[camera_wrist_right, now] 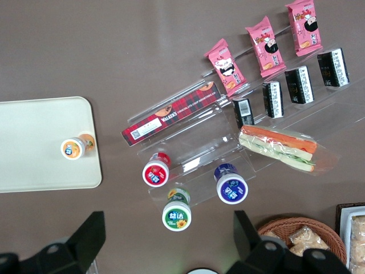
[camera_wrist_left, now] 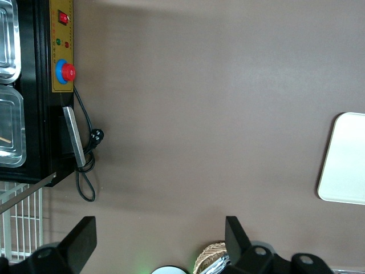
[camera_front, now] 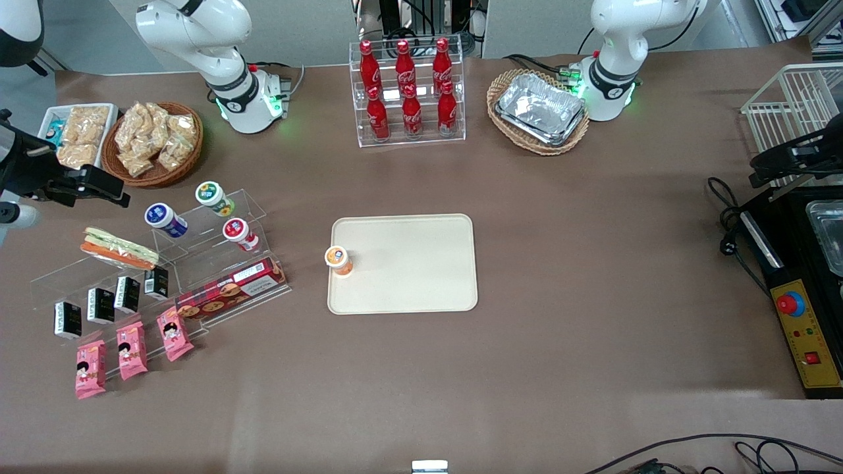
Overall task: Place sandwich on tray
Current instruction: 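Move the right gripper toward the wrapped sandwich on the acrylic rack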
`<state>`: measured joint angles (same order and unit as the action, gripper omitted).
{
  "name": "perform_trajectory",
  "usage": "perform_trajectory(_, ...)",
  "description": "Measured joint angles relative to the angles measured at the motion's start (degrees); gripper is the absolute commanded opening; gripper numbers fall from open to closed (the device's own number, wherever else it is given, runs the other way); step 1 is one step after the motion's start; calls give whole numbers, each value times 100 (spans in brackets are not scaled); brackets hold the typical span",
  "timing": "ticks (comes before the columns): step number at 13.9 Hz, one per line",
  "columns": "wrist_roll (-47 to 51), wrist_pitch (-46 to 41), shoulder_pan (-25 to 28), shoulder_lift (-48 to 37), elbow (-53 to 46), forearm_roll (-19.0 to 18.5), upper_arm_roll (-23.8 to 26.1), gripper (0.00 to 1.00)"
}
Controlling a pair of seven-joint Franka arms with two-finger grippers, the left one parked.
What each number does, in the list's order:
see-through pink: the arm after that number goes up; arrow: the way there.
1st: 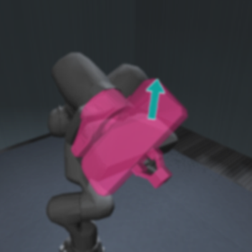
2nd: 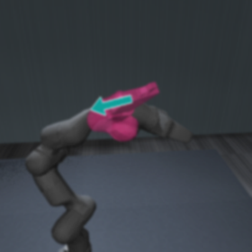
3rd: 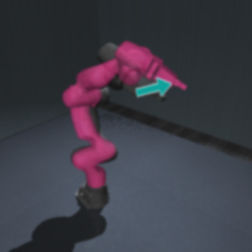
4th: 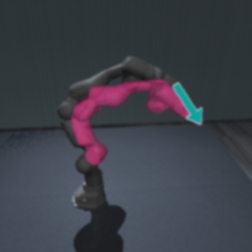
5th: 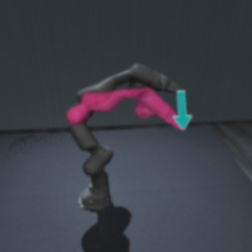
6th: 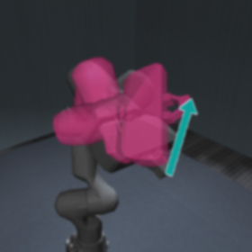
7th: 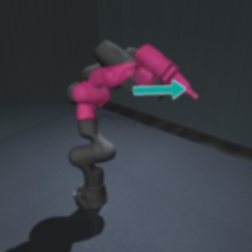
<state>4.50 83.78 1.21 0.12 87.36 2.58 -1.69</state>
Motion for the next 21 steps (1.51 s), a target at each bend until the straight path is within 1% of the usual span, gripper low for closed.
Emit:
perform_trajectory(6,-23,0,-1,-1,0,0,0,100)
perform_trajectory(8,-315,0,-11,-6,-1,0,-8,100)
perform_trajectory(12,-1672,0,-129,-13,-3,-2,-117,100)
perform_trajectory(17,-3604,5,-497,-11,-4,-2,-193,100)
perform_trajectory(21,-4996,29,-561,11,-3,-12,-307,100)
